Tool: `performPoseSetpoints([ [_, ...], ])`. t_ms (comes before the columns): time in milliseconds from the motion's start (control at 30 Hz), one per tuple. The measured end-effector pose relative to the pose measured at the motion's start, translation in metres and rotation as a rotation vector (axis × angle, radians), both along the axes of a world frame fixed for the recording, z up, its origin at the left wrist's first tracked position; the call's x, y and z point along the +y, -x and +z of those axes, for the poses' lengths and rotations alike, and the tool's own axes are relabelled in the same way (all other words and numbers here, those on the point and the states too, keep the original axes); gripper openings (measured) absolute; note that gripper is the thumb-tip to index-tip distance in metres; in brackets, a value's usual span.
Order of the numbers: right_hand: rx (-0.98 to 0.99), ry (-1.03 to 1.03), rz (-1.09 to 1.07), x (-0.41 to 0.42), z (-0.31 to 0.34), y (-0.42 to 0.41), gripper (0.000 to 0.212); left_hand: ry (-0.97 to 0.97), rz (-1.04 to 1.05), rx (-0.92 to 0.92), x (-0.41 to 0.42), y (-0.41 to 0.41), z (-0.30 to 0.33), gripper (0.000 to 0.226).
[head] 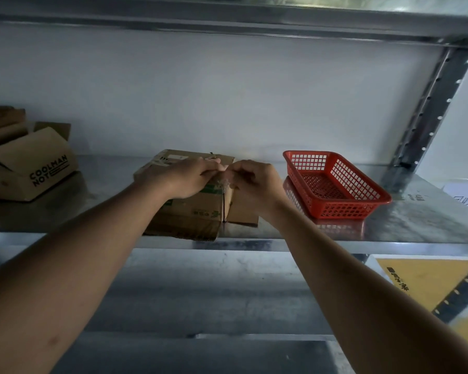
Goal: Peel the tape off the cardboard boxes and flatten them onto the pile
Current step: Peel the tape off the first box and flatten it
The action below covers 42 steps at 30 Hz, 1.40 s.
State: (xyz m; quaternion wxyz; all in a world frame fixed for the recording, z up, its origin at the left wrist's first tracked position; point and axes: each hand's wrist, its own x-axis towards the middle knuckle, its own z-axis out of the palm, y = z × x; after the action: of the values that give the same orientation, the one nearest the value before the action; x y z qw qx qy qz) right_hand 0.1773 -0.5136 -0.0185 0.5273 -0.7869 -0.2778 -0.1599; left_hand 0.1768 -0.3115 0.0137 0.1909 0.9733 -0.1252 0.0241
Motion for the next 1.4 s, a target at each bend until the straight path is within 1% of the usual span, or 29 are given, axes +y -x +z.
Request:
performPoseSetpoints([
  [67,0.044,-0.056,0.124,-0.007,0.002,0.001,0.013,-0.003,0.001,-0.015,-0.002,0.000,-0.001,0.041],
  [167,0.134,-0.100,0.146,-0.011,0.006,0.001,0.018,0.017,0.000,-0.006,-0.003,0.000,-0.001,0.040],
  [267,0.270,-0.188,0.131,-0.006,0.010,0.002,0.013,0.037,-0.010,0.003,-0.004,0.001,-0.001,0.040],
  [367,0.347,-0.175,0.081,0.001,0.010,0.005,0.040,0.081,0.001,0.023,-0.004,0.002,0.000,0.040],
  [400,0.325,-0.148,0.040,0.003,0.010,0.005,0.036,0.088,0.007,0.028,-0.005,0.003,0.000,0.040],
  [433,0.262,-0.105,-0.009,0.005,0.009,0.005,0.025,0.089,0.014,0.029,-0.006,0.003,0.001,0.040],
  [467,0.179,-0.043,-0.057,0.006,0.008,0.005,0.013,0.086,0.021,0.028,-0.007,0.004,0.001,0.041],
  [500,0.091,0.026,-0.082,0.007,0.007,0.005,0.006,0.081,0.031,0.026,-0.009,0.004,0.001,0.042],
  [567,-0.032,0.135,-0.097,0.010,0.005,0.005,0.012,0.079,0.059,0.028,-0.011,0.005,0.000,0.044],
  [633,-0.076,0.212,-0.112,0.011,0.005,0.006,0.018,0.094,0.076,0.042,-0.013,0.006,0.001,0.047],
  [667,-0.080,0.234,-0.127,0.011,0.004,0.006,0.020,0.103,0.080,0.046,-0.013,0.006,0.001,0.048],
  [800,-0.091,0.196,-0.155,0.009,0.006,0.005,0.013,0.081,0.069,0.031,-0.009,0.002,0.000,0.041],
  [833,-0.052,0.170,-0.129,0.008,0.006,0.006,0.013,0.081,0.070,0.025,-0.010,0.001,-0.002,0.041],
  [933,0.155,0.022,0.003,0.006,0.002,0.009,0.013,0.098,0.098,-0.014,-0.011,-0.001,-0.006,0.041],
  [1000,0.223,-0.061,0.053,0.005,0.000,0.013,0.012,0.115,0.090,-0.015,-0.012,-0.001,-0.006,0.041],
  [1067,0.243,-0.138,0.084,0.003,0.001,0.014,0.007,0.129,0.065,0.025,-0.011,0.000,-0.003,0.041],
  [1100,0.249,-0.167,0.098,0.001,0.002,0.015,0.014,0.142,0.055,0.057,-0.011,0.001,-0.001,0.041],
  [1133,0.253,-0.187,0.105,-0.001,0.002,0.016,0.028,0.163,0.052,0.088,-0.010,0.002,0.002,0.040],
  [1167,0.236,-0.175,0.093,-0.002,0.002,0.016,0.038,0.186,0.057,0.111,-0.009,0.004,0.006,0.039],
  [1200,0.193,-0.121,0.063,-0.003,0.002,0.016,0.039,0.209,0.065,0.124,-0.007,0.006,0.010,0.038],
  [1233,0.145,-0.051,0.032,-0.003,0.002,0.017,0.033,0.220,0.070,0.129,-0.006,0.008,0.013,0.037],
  [1300,0.087,0.059,-0.045,-0.001,0.001,0.017,0.024,0.165,0.070,0.131,-0.006,0.011,0.016,0.037],
  [1400,-0.016,0.211,-0.146,0.001,0.001,0.019,0.024,0.064,0.088,0.116,-0.014,0.015,0.014,0.039],
])
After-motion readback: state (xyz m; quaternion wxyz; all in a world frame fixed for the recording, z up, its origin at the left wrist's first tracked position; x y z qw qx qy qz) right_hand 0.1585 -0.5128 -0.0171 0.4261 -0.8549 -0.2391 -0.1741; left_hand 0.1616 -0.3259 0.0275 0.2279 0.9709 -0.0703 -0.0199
